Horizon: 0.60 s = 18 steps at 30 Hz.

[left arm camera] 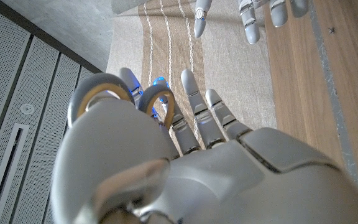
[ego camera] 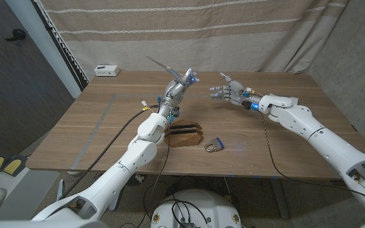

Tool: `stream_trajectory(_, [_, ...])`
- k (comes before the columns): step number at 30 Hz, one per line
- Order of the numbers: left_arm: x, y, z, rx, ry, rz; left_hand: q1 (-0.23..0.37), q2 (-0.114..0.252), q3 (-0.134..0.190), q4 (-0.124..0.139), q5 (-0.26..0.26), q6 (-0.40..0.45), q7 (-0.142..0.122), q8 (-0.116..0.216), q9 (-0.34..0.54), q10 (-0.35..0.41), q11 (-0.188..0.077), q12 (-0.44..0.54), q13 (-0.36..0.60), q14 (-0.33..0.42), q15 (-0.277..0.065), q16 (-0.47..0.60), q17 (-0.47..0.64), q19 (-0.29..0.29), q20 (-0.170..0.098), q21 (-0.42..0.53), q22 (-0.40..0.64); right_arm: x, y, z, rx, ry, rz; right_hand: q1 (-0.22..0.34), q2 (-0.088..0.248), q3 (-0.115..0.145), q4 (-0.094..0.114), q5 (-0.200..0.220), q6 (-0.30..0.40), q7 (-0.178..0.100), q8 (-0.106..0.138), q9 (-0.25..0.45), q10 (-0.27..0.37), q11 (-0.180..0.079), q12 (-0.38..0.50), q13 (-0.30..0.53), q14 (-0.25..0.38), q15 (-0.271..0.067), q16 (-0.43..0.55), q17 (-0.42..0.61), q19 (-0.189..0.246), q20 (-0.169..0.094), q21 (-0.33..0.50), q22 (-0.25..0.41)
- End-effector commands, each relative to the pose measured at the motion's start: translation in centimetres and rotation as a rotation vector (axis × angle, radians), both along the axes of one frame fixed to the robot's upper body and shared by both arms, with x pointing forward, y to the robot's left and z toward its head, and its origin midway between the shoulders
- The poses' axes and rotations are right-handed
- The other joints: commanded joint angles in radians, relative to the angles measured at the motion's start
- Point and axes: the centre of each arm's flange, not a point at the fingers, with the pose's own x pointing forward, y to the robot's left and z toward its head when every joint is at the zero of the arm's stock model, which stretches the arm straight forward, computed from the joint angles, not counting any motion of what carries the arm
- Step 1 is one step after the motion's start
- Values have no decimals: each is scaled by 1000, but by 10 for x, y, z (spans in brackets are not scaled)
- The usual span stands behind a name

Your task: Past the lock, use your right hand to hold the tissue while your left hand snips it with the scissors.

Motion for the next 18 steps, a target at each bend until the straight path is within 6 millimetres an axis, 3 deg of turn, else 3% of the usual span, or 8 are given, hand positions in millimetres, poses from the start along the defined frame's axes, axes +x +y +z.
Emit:
stream_trajectory(1, [2, -3, -6, -45, 35, 6, -11, -37, -2, -13, 9, 6, 25, 2, 6, 47, -4, 26, -12, 18, -157, 21, 29, 26, -54, 2, 4, 0, 1, 2, -2, -4, -3, -10, -3, -6, -1, 7, -7, 1, 6, 1, -2, 0, -5, 3, -3, -40, -2, 0, 3, 5, -2, 4])
stream_trajectory(9, [4, -2, -8, -41, 53, 32, -95, -144, -3, -11, -28, 61, 109, 22, 20, 119, -2, 31, -63, 75, -152, 66, 70, 90, -43, 7, -6, 1, -1, 4, 2, -4, -7, -12, -4, -8, -2, 7, -10, 1, 5, 1, -4, -2, -6, 2, -4, -40, -4, -1, 1, 12, -7, 4])
stream_trajectory(13, [5, 0, -8, -46, 62, 46, -131, -169, -1, -12, -46, 82, 132, 28, 25, 157, 0, 30, -87, 96, -151, 81, 80, 118, -42, 10, -9, 2, -2, 5, 3, -5, -6, -13, -4, -8, -2, 8, -12, 2, 5, 1, -3, 0, -6, 2, -5, -40, -4, -1, 1, 14, -9, 4])
stream_trajectory(18, [6, 3, -8, -35, 65, 52, -155, -177, 0, -12, -57, 86, 139, 30, 30, 184, 0, 33, -100, 106, -151, 87, 80, 123, -42, 7, -11, 3, -2, 7, 2, -13, -4, -14, -4, -9, -2, 8, -14, 3, 4, 1, -3, 2, -5, 3, -6, -39, -5, -1, 0, 15, -11, 4])
